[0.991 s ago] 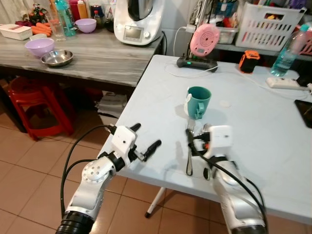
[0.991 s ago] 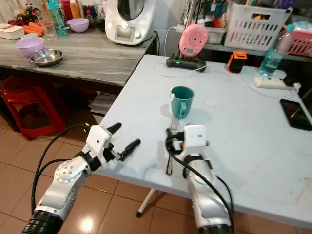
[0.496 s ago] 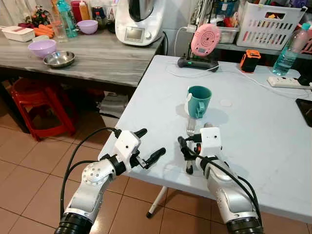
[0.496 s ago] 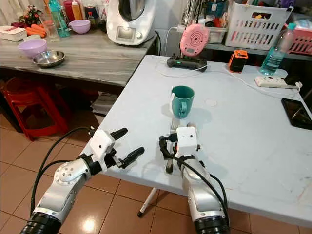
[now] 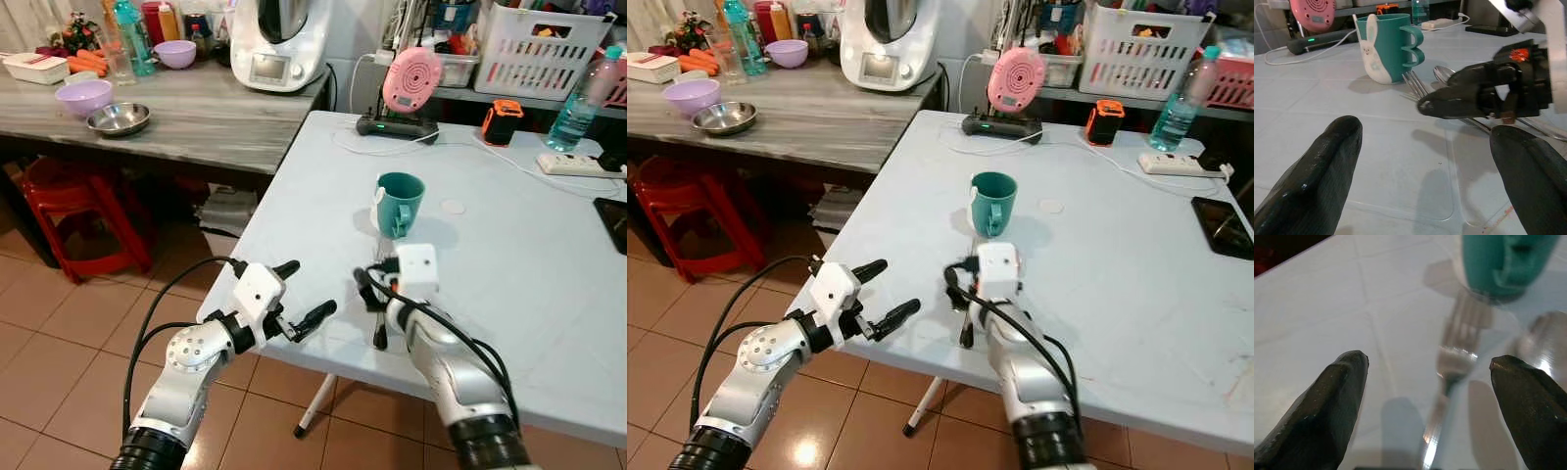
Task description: Setting the table
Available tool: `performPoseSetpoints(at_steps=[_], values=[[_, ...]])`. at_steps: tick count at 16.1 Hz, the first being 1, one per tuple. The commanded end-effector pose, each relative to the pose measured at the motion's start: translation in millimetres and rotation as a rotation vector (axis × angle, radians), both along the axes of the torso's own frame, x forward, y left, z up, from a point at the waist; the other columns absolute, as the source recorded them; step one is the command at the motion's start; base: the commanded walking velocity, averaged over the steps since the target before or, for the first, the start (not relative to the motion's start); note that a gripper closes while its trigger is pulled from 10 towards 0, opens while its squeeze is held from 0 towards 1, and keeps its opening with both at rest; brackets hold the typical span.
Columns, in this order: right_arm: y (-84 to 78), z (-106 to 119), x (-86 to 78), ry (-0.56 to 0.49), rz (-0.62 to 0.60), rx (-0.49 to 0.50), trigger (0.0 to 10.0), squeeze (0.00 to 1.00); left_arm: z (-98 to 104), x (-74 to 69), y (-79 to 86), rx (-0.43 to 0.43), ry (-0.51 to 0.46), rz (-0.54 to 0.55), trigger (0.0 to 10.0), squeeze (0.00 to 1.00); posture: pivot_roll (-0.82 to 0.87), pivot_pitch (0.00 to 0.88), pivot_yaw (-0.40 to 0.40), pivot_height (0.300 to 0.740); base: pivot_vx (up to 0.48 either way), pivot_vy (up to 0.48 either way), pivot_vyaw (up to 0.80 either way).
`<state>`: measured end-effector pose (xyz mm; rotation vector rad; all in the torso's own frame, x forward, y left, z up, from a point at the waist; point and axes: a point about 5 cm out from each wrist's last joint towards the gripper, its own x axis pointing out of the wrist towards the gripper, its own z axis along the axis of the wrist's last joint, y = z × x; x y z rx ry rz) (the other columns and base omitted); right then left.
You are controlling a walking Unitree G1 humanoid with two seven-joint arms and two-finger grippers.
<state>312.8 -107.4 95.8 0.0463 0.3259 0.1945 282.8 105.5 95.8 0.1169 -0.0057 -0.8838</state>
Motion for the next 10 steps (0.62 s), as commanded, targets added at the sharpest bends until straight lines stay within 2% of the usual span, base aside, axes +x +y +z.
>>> performPoseSetpoints(at_steps=[1,2,3,4,5,9,10], values=[[4.4,-1.5,2.6,0.022,0.013,-0.014,10.0,0.0,6.8,0.3,-2.8,0.009,-0.024,-0.027,10.0,0.0,-0.1,0.0,-0.004,0.74,0.0,0.0,0.0],[7.3,-2.5,3.3,0.035,0.027,-0.035,10.0,0.0,6.2,-0.8,-3.8,0.012,-0.022,-0.034,10.0,0.0,-0.1,0.0,-0.007,0.74,0.0,0.0,0.0],[7.6,-4.7,2.6,0.053,0.032,-0.047,8.9,0.0,5.9,-1.6,-4.5,0.014,-0.022,-0.041,10.0,0.0,-0.1,0.0,-0.007,0.74,0.0,0.0,0.0],[7.2,-7.5,1.2,0.072,0.034,-0.05,8.9,0.0,5.8,-2.1,-4.8,0.015,-0.022,-0.045,10.0,0.0,-0.1,0.0,-0.007,0.74,0.0,0.0,0.0],[3.6,-14.5,-2.4,0.114,0.022,-0.059,10.0,0.0,5.8,-2.8,-5.1,0.018,-0.021,-0.056,10.0,0.0,-0.1,0.0,-0.007,0.74,0.0,0.0,0.0],[-4.3,-19.4,-5.7,0.136,-0.008,-0.078,10.0,0.0,6.2,-2.6,-4.6,0.023,-0.02,-0.065,10.0,0.0,-0.1,0.0,-0.004,0.74,0.0,0.0,0.0],[-6.7,-22.1,-6.4,0.151,-0.024,-0.073,6.7,0.0,6.5,-2.6,-5.0,0.024,-0.02,-0.07,10.0,0.0,-0.1,0.0,-0.004,0.74,0.0,0.0,0.0]])
